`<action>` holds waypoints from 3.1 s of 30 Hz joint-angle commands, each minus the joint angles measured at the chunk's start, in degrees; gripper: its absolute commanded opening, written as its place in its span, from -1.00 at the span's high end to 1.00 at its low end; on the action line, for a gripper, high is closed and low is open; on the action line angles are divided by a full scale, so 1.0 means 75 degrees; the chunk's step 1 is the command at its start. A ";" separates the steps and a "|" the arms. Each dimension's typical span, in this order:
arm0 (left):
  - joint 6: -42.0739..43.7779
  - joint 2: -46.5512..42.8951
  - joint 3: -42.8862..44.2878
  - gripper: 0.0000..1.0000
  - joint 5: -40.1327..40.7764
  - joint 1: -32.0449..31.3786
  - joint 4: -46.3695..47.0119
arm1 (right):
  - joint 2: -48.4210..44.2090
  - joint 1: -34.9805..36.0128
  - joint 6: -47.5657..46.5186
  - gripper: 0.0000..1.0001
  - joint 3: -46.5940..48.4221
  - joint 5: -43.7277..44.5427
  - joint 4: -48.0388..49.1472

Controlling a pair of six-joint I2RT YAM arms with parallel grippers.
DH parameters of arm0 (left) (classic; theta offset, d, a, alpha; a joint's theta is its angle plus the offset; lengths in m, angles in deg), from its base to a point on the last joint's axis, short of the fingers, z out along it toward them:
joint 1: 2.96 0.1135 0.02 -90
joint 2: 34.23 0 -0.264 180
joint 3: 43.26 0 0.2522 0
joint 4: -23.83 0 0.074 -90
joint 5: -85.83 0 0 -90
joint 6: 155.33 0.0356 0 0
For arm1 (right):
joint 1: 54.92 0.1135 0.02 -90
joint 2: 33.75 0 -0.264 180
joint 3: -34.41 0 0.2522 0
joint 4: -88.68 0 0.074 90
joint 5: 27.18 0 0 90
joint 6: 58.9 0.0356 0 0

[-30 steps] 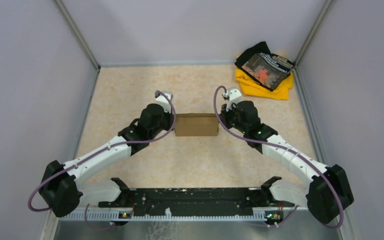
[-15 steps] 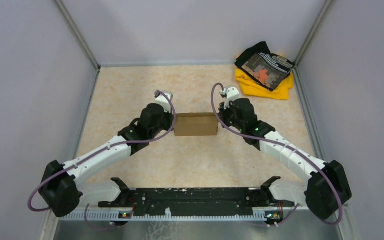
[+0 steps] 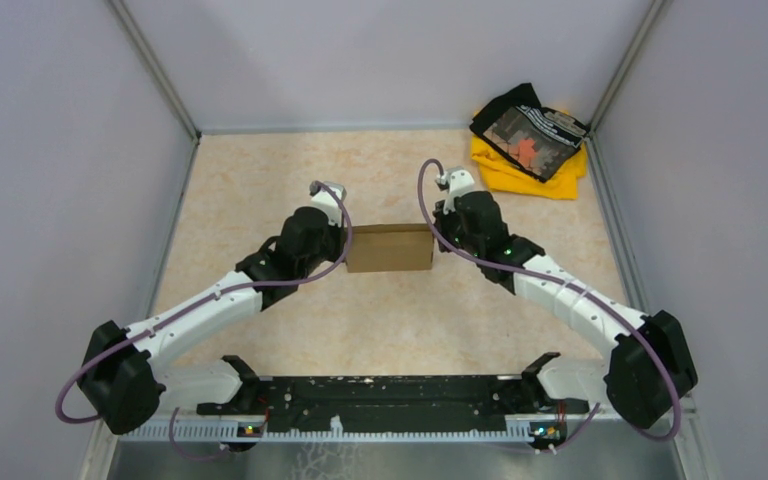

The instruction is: Fold the paper box

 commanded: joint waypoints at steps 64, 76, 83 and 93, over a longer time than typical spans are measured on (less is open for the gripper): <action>-0.0207 -0.0570 -0.0266 0.45 0.1147 -0.0076 -0.0345 | 0.0443 0.0316 0.0374 1.00 0.0677 -0.0014 -0.0403; -0.0131 -0.0499 -0.0277 0.43 0.1134 -0.0065 -0.0207 | 0.0462 0.0316 0.0375 1.00 0.0628 -0.0049 -0.0311; -0.0118 -0.0435 -0.0252 0.49 0.1129 -0.0054 -0.0172 | 0.0466 0.0316 0.0368 1.00 0.0631 -0.0052 -0.0311; -0.0083 -0.0346 -0.0241 0.54 0.1059 -0.0029 -0.0063 | 0.0467 0.0316 0.0351 1.00 0.0612 -0.0058 -0.0316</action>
